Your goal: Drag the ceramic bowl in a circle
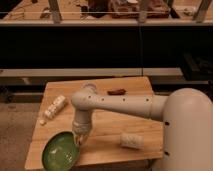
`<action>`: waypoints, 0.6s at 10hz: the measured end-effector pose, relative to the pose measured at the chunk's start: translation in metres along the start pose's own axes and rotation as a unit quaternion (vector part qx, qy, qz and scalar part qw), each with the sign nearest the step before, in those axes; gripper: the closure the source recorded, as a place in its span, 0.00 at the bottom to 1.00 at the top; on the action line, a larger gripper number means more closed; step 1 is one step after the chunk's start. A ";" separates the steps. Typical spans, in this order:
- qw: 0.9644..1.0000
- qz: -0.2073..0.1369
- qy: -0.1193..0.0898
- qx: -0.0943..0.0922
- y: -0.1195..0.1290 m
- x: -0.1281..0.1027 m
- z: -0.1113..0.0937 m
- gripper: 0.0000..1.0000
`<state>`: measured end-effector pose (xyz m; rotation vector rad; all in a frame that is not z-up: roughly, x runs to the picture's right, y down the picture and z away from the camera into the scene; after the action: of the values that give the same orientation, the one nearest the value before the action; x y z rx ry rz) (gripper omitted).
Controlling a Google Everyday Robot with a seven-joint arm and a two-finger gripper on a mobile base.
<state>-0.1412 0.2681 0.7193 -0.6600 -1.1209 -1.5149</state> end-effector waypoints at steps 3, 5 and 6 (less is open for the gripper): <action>0.999 -0.042 -0.011 -0.016 -0.034 0.004 0.009 1.00; 0.998 -0.054 -0.008 -0.014 -0.053 0.015 0.008 1.00; 0.999 -0.047 -0.004 -0.001 -0.052 0.025 0.002 1.00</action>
<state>-0.1980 0.2576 0.7263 -0.6227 -1.1711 -1.5947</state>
